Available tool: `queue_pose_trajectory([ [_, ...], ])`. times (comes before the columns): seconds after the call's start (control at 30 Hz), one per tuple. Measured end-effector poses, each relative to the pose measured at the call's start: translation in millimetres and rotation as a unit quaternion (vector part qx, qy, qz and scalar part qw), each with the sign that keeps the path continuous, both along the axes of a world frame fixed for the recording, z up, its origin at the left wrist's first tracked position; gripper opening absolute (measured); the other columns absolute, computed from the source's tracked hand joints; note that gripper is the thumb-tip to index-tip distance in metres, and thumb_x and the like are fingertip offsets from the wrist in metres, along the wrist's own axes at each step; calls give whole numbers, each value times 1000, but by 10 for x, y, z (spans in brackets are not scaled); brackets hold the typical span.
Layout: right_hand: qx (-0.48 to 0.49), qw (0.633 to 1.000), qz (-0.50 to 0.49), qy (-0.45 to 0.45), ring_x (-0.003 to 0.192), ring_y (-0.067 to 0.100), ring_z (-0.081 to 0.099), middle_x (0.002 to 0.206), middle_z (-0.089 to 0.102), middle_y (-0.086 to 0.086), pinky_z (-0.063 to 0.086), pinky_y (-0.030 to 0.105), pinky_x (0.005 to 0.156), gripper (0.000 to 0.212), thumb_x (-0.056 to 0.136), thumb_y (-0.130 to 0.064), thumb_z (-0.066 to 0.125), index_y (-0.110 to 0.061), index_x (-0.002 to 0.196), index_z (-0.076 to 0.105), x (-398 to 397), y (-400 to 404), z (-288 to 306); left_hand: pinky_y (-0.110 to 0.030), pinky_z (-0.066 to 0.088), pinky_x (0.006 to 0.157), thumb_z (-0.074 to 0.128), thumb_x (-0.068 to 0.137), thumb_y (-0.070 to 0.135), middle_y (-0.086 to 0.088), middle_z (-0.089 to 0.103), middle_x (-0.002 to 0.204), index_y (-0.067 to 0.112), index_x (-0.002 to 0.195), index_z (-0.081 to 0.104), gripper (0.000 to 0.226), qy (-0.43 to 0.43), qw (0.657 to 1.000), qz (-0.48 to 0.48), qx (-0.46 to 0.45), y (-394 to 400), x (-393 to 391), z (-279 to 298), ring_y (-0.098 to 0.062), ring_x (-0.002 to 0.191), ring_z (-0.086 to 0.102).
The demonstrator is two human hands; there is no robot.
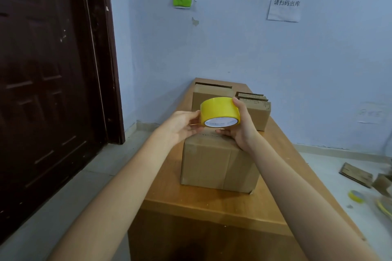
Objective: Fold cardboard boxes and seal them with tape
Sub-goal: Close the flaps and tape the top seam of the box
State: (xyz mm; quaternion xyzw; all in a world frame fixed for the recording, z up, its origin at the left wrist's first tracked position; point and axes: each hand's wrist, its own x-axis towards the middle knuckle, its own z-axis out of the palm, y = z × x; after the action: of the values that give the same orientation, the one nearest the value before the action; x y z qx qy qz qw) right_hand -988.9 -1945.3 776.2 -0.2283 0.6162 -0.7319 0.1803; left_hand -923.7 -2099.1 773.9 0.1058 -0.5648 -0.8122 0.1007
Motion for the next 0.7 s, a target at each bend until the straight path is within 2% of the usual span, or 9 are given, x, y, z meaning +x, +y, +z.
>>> queue_pose_trajectory([
  [0.2, 3, 1000, -9, -2, 79, 16, 69, 88, 73, 3, 48, 29, 68, 55, 78, -60, 51, -17, 111, 60, 1, -14, -8, -14, 50, 48, 47, 93, -6, 1, 65, 52, 5, 83, 61, 21, -29, 999, 1, 24, -52, -22, -2, -10, 58, 58],
  [0.3, -14, 1000, -2, -7, 83, 18, 69, 89, 73, 4, 49, 32, 74, 47, 88, -57, 44, -17, 107, 61, -23, -3, -11, -13, 47, 44, 44, 96, -4, 2, 62, 48, 6, 81, 60, 24, -51, 999, -6, 17, -30, -15, 36, -10, 59, 54],
  [0.37, -23, 1000, -4, -13, 80, 17, 69, 87, 73, 3, 49, 31, 70, 46, 90, -55, 42, -17, 109, 60, -24, 10, -1, -12, 45, 42, 42, 96, -4, 2, 60, 46, 6, 79, 59, 26, -64, 998, -7, 5, -20, -18, 58, -10, 60, 52],
  [0.5, -29, 999, -10, -16, 77, 17, 67, 81, 72, 0, 46, 28, 64, 43, 89, -55, 44, -19, 108, 59, -28, 13, -18, -12, 38, 37, 37, 96, -8, -3, 58, 55, 5, 80, 57, 29, -97, 995, -14, -15, 10, -12, 96, -9, 54, 49],
  [0.6, -29, 999, -8, -14, 81, 18, 66, 81, 73, -1, 46, 30, 69, 45, 77, -59, 54, -23, 102, 60, -22, -3, -23, -11, 35, 35, 35, 95, -12, -5, 49, 67, 4, 81, 56, 30, -85, 995, 29, -37, 22, -45, 99, -8, 51, 45],
  [0.7, -33, 999, -8, -13, 87, 19, 67, 91, 72, 2, 49, 33, 75, 57, 66, -60, 55, -22, 108, 59, -41, -12, -35, -12, 36, 36, 41, 93, -11, -6, 48, 66, -2, 99, 61, 23, -56, 991, 87, -87, -7, -67, 72, -7, 47, 44],
])
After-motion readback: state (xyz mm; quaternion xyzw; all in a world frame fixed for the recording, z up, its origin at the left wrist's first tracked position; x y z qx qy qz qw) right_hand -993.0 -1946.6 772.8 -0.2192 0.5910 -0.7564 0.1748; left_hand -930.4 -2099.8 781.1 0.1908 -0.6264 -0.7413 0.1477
